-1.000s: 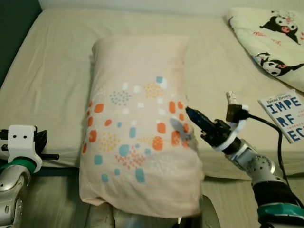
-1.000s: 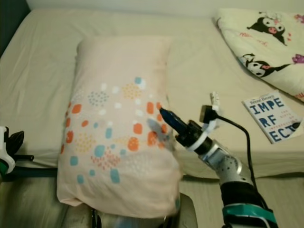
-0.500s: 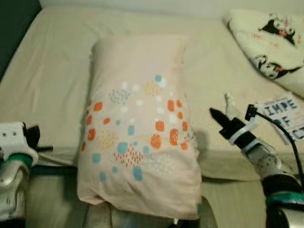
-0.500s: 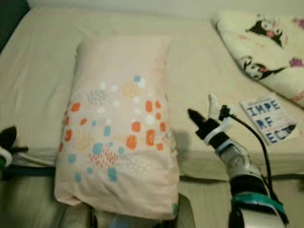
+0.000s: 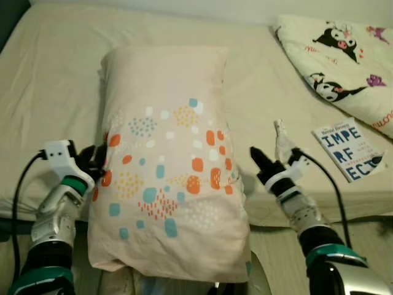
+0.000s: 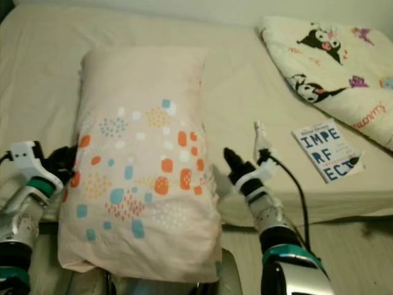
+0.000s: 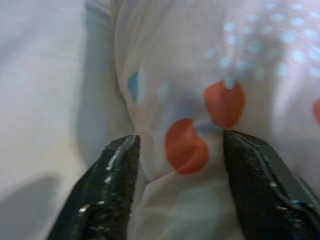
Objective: Clean up the room
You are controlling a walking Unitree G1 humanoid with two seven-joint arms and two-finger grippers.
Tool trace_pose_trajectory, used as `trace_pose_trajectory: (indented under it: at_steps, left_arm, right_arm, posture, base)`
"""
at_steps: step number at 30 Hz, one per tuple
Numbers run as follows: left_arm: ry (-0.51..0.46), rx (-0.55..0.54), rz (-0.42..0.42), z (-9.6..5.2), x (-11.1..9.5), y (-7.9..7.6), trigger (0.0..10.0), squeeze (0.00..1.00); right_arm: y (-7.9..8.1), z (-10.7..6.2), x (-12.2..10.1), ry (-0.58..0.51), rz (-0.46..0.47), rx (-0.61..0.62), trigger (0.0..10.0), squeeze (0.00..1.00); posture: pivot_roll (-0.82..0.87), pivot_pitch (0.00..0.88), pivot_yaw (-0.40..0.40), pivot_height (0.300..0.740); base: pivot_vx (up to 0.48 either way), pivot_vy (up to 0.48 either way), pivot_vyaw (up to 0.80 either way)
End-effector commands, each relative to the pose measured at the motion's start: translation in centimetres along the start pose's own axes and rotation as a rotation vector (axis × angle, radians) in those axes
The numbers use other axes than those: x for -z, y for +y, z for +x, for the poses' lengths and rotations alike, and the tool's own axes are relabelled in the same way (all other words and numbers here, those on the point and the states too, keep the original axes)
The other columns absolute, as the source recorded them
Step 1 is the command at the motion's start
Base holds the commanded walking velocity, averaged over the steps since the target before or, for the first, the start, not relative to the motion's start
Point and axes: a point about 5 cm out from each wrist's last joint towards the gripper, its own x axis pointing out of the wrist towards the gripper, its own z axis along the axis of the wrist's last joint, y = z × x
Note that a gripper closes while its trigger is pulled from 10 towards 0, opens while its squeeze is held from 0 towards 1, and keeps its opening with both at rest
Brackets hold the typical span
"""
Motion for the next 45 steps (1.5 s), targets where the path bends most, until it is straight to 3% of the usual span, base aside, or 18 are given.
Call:
trace_pose_trajectory:
  at_steps: [1, 3, 10, 14, 19, 22, 27, 36, 40, 45]
  left_arm:
    - [0.044, 0.011, -0.046, -0.3, 1.4, -0.1, 10.0, 1.00]
    - [0.050, 0.056, -0.097, -0.1, 2.1, -0.5, 10.0, 1.00]
    - [0.040, 0.119, -0.125, 0.2, 2.4, -0.9, 10.0, 1.00]
    - [0.004, 0.135, -0.168, 0.4, 1.7, -1.0, 10.0, 1.00]
    - [-0.004, 0.271, -0.227, 0.5, 1.1, -1.6, 10.0, 1.00]
    - [-0.008, 0.298, -0.243, 0.4, 0.9, -1.8, 10.0, 1.00]
    - [0.070, 0.421, -0.259, -0.2, 2.1, -2.6, 10.0, 1.00]
    - [0.104, 0.371, -0.246, -0.5, 3.3, -2.0, 10.0, 1.00]
    - [0.181, 0.393, -0.262, -1.0, 5.0, -2.6, 10.0, 1.00]
    - [0.244, 0.459, -0.313, -1.6, 6.2, -3.7, 10.0, 1.00]
  right_arm:
    - [-0.5, -0.4, 0.7, 0.013, 0.033, 0.018, 10.0, 1.00]
    - [-0.4, -0.4, 2.0, 0.040, 0.061, 0.020, 10.0, 1.00]
    - [-0.2, -0.4, 3.1, 0.056, 0.073, 0.010, 10.0, 1.00]
    - [0.0, -0.3, 2.6, -0.007, 0.137, 0.002, 10.0, 1.00]
    - [-0.3, -0.3, 1.4, -0.111, 0.242, 0.005, 10.0, 1.00]
    - [-0.2, -0.3, 1.3, -0.122, 0.264, -0.012, 10.0, 1.00]
    - [0.9, -0.2, 2.1, -0.029, 0.287, -0.169, 10.0, 1.00]
    - [1.8, -0.4, 4.1, 0.118, 0.210, -0.265, 10.0, 1.00]
    - [3.2, -1.0, 6.9, 0.275, 0.251, -0.405, 10.0, 1.00]
    - [4.3, -1.9, 8.8, 0.397, 0.290, -0.526, 10.0, 1.00]
  posture:
    - [0.18, 0.153, -0.076, 0.565]
    - [0.18, 0.159, -0.068, 0.565]
    - [0.18, 0.176, -0.056, 0.565]
    - [0.18, 0.177, -0.052, 0.565]
    - [0.18, 0.181, -0.049, 0.565]
    - [0.18, 0.181, -0.049, 0.565]
    - [0.18, 0.179, -0.052, 0.565]
    - [0.18, 0.172, -0.055, 0.565]
    - [0.18, 0.161, -0.056, 0.565]
    - [0.18, 0.162, -0.056, 0.565]
  base:
    - [0.000, 0.000, 0.00]
    - [0.000, 0.000, 0.00]
    - [0.000, 0.000, 0.00]
    - [0.000, 0.000, 0.00]
    - [0.000, 0.000, 0.00]
    - [0.000, 0.000, 0.00]
    - [0.000, 0.000, 0.00]
    - [0.000, 0.000, 0.00]
    - [0.000, 0.000, 0.00]
    - [0.000, 0.000, 0.00]
